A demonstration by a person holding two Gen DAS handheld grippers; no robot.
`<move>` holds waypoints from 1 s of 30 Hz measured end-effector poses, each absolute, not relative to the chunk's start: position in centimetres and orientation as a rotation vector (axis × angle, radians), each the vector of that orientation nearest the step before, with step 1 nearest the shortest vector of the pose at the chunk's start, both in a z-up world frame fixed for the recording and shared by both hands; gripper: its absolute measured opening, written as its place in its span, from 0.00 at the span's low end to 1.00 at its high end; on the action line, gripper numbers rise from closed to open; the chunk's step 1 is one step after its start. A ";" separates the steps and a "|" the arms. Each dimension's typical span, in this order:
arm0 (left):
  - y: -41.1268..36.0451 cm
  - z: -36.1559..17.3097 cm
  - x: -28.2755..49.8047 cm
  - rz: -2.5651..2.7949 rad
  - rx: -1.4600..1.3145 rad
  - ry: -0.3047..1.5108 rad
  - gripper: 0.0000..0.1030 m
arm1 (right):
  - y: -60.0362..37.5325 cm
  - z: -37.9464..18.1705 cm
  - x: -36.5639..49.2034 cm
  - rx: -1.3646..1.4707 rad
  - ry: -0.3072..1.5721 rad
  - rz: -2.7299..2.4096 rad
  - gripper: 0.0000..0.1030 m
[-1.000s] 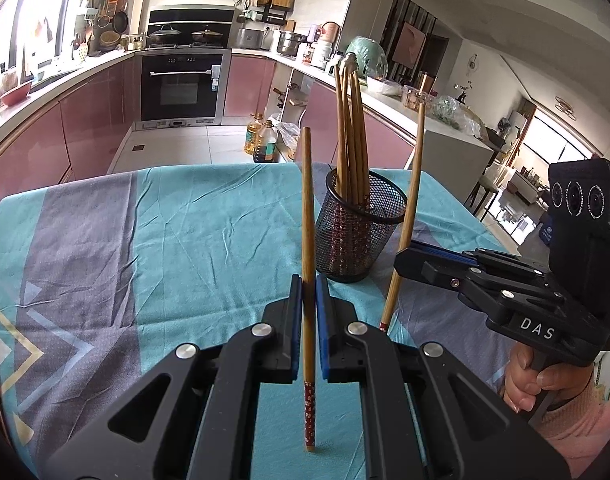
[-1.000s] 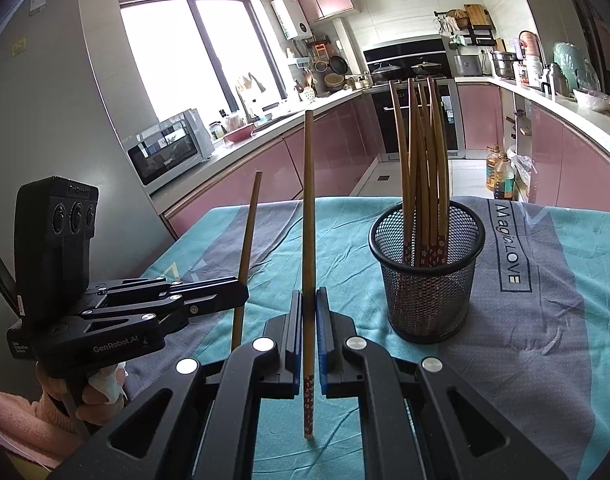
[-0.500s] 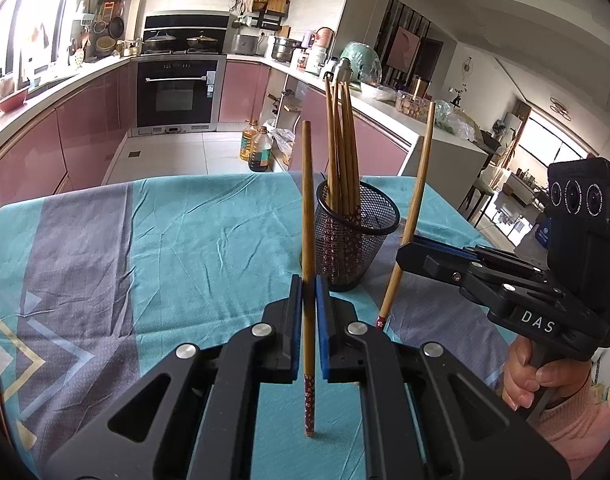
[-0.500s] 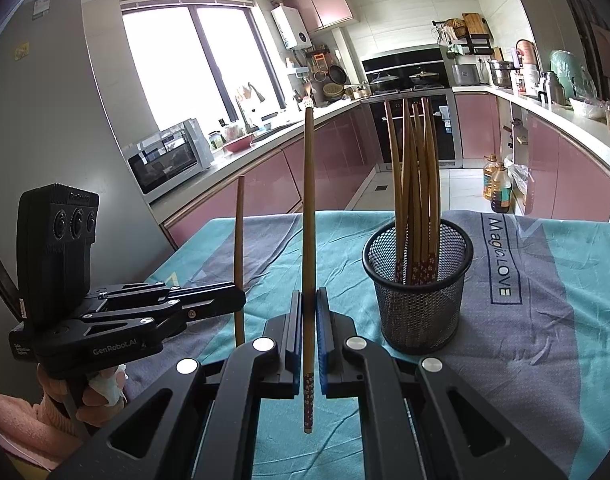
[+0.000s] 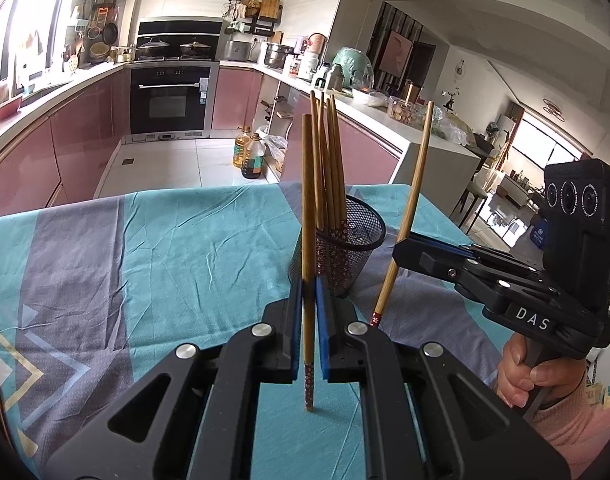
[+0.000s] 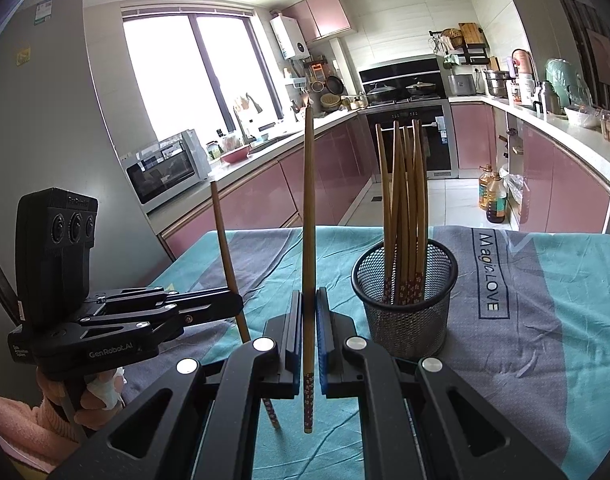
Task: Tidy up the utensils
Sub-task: 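Lift the chopstick upright with the right tool toward the cup while the left tool carries its own, then lower the right tool's chopstick into the cup while the left tool lowers its own beside it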
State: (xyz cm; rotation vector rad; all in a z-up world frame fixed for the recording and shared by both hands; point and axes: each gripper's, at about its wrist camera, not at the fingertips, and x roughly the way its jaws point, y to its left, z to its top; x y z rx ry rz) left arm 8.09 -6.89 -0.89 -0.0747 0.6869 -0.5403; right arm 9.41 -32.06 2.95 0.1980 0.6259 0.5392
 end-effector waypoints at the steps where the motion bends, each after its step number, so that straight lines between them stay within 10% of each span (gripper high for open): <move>1: -7.0 -0.8 8.1 -0.541 -0.074 0.685 0.07 | -32.2 3.0 9.4 0.199 0.624 0.538 0.05; 30: -8.7 0.0 9.1 -0.575 -0.057 0.660 0.07 | -33.8 4.4 9.6 0.199 0.579 0.507 0.05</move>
